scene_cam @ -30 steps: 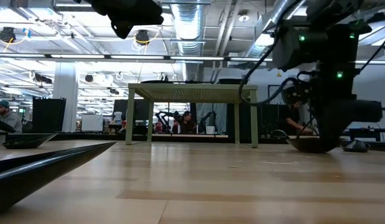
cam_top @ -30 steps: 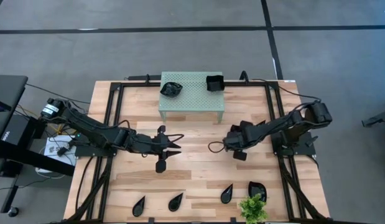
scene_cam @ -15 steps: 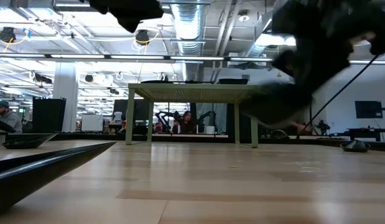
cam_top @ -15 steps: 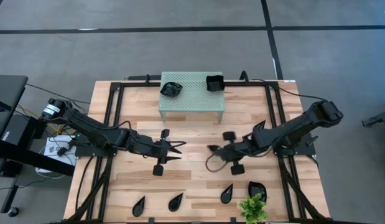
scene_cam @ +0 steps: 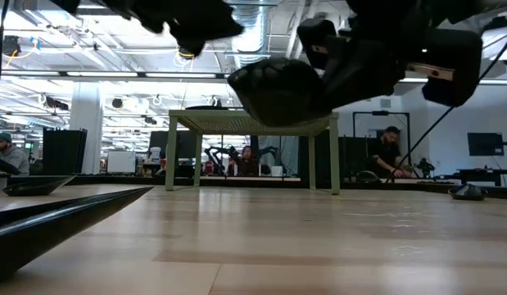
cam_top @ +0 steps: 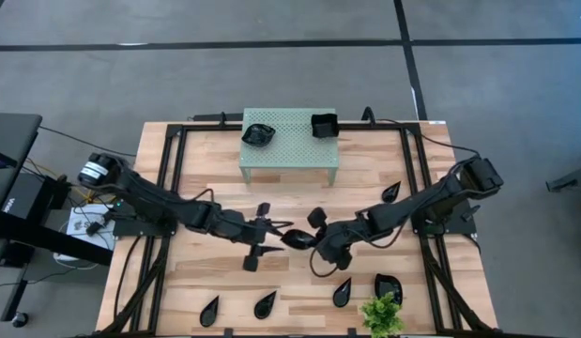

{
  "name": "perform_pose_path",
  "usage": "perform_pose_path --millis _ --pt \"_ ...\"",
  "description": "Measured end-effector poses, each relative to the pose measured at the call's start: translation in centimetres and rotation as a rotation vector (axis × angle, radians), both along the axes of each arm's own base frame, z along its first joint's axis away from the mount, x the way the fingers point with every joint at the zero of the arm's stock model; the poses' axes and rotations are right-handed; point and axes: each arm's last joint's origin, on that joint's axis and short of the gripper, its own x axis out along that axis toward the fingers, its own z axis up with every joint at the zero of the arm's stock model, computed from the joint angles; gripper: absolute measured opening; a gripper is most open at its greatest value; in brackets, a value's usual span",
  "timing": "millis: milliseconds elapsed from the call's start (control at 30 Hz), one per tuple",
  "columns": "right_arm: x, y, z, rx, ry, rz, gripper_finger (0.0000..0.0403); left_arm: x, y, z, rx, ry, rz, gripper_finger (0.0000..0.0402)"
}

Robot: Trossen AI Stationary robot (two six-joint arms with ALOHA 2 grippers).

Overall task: Pick & Place Mini shaped plates
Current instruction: Stack the leaf-shaped plate on top of the other leaf-shaped plates on the shelf

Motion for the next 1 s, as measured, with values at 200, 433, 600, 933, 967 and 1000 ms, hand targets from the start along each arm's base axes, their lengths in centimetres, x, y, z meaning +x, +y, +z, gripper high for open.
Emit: perform_pose_path --millis 200,433,600,933,967,1000 --pt "0.2 -0.1 -0.2 -0.022 -0.003 0.009 0.0002 1.4 0.7 -1.7 -0.017 0.020 0.013 0.0143" --pt "0.4 -0.4 0.0 -0.019 -0.019 -0.001 0.0002 1.6 0.4 -2.6 -0.082 0.063 -0.044 0.0123" --pt "0.4 -0.6 0.0 -0.017 -0.023 -0.007 0.0003 1.7 0.4 -2.7 -0.079 0.061 -0.041 0.0107" --pt "0.7 -0.5 0.3 -0.004 -0.065 -0.009 0.0009 1.8 0.6 -2.6 -0.081 0.057 -0.041 0.0015" --pt "0.8 -0.6 0.4 -0.002 -0.074 -0.013 0.0009 1.7 0.5 -2.6 -0.083 0.057 -0.046 0.0009" --pt "0.8 -0.6 0.4 -0.001 -0.080 -0.015 0.0010 1.7 0.5 -2.6 -0.083 0.057 -0.049 0.0008"
